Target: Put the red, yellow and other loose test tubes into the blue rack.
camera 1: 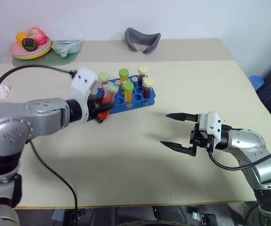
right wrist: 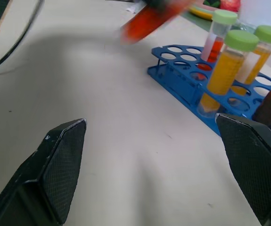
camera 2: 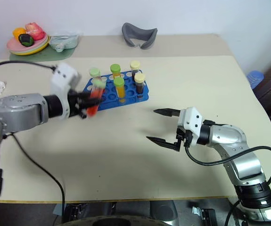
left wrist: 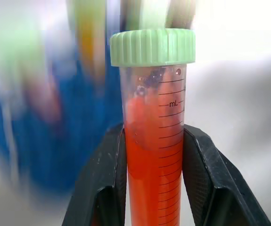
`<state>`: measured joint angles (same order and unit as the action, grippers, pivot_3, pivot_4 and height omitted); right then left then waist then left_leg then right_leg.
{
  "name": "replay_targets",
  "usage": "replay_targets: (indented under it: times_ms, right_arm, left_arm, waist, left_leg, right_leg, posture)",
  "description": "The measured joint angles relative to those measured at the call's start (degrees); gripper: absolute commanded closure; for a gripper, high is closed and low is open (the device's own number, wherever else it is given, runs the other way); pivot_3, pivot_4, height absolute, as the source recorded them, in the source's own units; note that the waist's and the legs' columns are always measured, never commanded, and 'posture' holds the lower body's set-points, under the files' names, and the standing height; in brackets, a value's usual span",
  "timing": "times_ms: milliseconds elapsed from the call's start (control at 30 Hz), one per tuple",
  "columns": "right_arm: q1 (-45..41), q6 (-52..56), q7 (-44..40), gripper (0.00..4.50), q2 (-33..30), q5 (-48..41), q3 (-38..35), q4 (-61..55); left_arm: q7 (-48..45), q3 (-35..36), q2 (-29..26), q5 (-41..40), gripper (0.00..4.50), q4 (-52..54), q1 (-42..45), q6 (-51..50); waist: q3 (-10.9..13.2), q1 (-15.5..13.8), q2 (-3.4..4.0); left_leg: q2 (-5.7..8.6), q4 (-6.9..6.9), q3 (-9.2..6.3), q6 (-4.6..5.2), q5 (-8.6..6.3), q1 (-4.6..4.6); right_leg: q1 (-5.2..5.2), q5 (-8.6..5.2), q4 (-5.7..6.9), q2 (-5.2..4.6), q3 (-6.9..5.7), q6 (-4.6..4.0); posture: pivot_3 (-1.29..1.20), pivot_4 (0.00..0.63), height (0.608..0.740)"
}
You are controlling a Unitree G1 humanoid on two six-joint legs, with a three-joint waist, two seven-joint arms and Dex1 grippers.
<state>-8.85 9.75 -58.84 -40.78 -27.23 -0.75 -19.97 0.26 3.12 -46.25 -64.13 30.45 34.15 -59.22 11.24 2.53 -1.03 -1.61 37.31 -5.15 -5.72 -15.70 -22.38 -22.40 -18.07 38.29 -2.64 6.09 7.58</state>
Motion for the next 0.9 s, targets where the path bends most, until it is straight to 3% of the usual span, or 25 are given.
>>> replay_targets:
  times_ms: [200, 400, 600, 900]
  right_arm:
    - [-0.38, 1.35, 0.62, 0.00, -0.20, 0.02, -0.09, 0.01]
    - [-0.45, 1.86, 1.18, 0.00, -0.90, 0.04, -1.56, 0.00]
    - [1.87, 2.08, 1.24, 0.00, -2.76, 0.04, -4.09, -0.22]
    - [3.21, 3.83, 1.88, 0.00, -3.77, -0.06, -6.56, -2.42]
  left_arm:
    - [-8.20, -4.67, 7.02, 26.46, 3.06, -7.92, -4.62, 26.49]
    - [-11.77, -5.67, 16.54, 43.28, 3.06, -22.60, -7.83, 49.49]
    - [-15.54, -5.66, 25.70, 47.41, 3.06, -28.87, -9.45, 62.61]
    - [-19.09, -5.72, 29.03, 51.26, 3.06, -30.43, -11.89, 64.96]
  waist:
    - [-0.02, -0.18, 0.03]
    - [-0.02, -0.30, 0.01]
    - [-0.02, -0.57, 0.01]
    - [-0.03, -0.11, 0.02]
  left_leg:
    - [0.02, -0.02, 0.01, 0.22, -0.12, 0.00]
    - [0.01, -0.03, 0.01, 0.24, -0.13, -0.03]
    - [0.02, -0.02, 0.01, 0.28, -0.15, -0.04]
    - [0.02, -0.01, 0.00, 0.28, -0.15, 0.04]
  right_leg:
    - [0.07, 0.01, -0.13, -0.01, 0.01, 0.01]
    - [0.04, 0.01, -0.13, -0.02, 0.00, 0.02]
    - [0.04, 0.02, -0.13, -0.04, 0.00, 0.03]
    - [0.07, 0.02, -0.05, -0.01, 0.00, 0.03]
  posture:
    - [0.00, 0.150, 0.740]
    - [0.00, 0.150, 0.740]
    - [0.00, 0.150, 0.740]
    - [0.00, 0.150, 0.740]
